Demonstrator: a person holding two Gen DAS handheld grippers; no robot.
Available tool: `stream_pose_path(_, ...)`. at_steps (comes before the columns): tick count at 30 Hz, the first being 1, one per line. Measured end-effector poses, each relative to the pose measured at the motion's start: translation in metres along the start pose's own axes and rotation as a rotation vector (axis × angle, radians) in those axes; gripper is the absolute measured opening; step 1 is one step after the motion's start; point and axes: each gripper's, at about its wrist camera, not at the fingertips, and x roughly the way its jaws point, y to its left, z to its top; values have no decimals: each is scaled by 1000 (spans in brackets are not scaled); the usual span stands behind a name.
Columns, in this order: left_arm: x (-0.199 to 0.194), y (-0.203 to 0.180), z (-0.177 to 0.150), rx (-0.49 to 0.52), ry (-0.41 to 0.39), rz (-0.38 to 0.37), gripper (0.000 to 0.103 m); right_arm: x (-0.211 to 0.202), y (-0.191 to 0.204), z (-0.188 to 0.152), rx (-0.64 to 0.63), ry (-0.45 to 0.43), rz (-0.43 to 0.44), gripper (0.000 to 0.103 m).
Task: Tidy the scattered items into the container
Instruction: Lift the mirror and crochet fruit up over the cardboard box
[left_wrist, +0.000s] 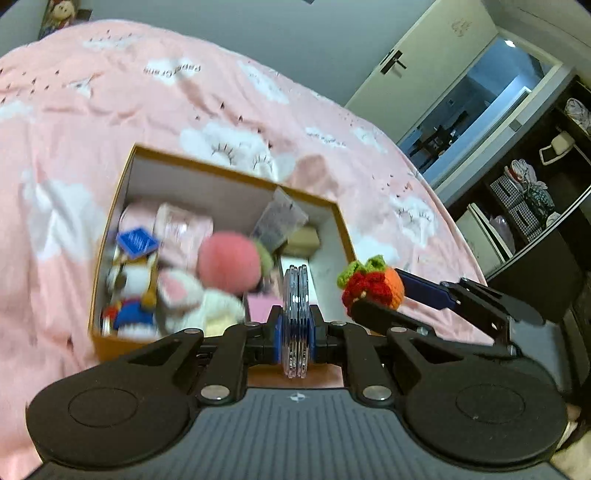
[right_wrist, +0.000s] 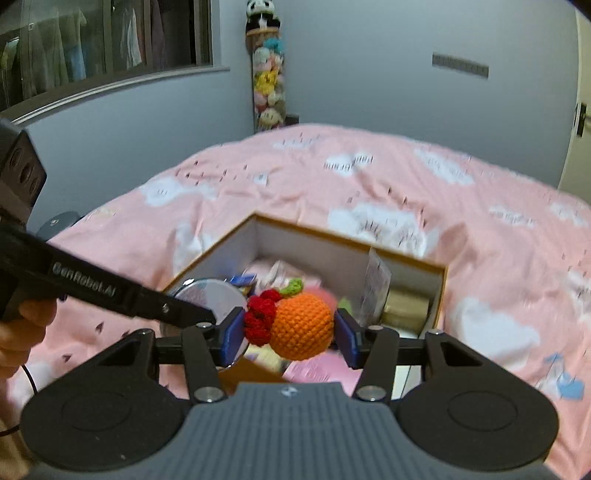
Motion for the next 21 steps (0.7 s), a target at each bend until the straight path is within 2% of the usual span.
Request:
stream_pose_path(4, 25, 9, 16, -1, 22, 11, 15, 12, 0, 1, -85, -34, -111, 55)
stream_pose_path(10, 58, 31, 44, -43, 71, 5, 15, 34, -19, 9, -146, -29, -190, 55)
stream_pose_path(16, 103, 37, 58, -89, 139, -35, 15, 59, -48, 18, -108, 7, -171, 55)
stream_pose_path(21, 144, 26, 63, -107, 199, -121, 15, 67, -61, 22, -134, 12, -185, 55)
